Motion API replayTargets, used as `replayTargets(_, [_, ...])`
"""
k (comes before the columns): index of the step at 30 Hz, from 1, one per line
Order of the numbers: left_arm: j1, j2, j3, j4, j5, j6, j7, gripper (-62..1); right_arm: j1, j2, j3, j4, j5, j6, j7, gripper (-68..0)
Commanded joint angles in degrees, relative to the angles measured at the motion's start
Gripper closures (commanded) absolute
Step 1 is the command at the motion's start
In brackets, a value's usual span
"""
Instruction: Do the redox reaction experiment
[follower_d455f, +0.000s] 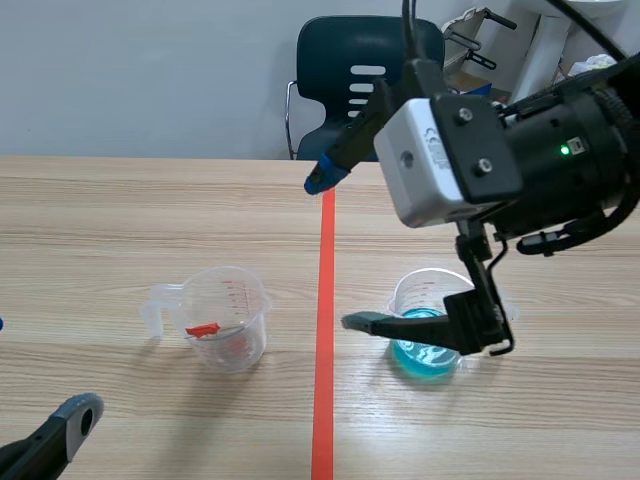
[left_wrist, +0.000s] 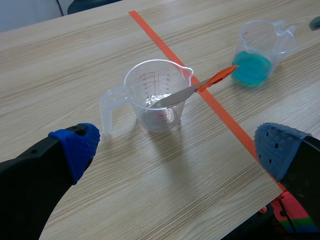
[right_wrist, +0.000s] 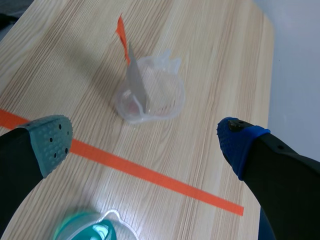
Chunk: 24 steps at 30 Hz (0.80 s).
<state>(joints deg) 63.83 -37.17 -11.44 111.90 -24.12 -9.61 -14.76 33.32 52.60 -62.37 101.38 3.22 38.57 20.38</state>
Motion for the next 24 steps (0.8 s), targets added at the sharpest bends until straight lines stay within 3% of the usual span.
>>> replayTargets(1, [0.3, 0.3, -0.1, 1.0, -0.3, -0.1, -0.7, -62.3, 1.1, -0.6, -0.4, 0.4, -0.5, -0.4, -0.2, -59.3])
replayTargets(8, [0.3, 0.3, -0.1, 1.0, -0.3, -0.1, -0.7, -62.3, 1.1, -4.3, -2.2, 0.4, -2.8, -1.2, -1.4, -59.1])
replayTargets(18, [0.3, 0.3, -0.1, 1.0, -0.3, -0.1, -0.7, -62.3, 1.1, -10.5, -2.3, 0.4, -3.1, -1.3, -6.8, -59.1])
replayTargets(24, [0.3, 0.3, -0.1, 1.0, -0.3, -0.1, -0.8, -62.3, 1.1, -13.1, -5.1, 0.3, -3.1, -1.3, -9.7, -59.1])
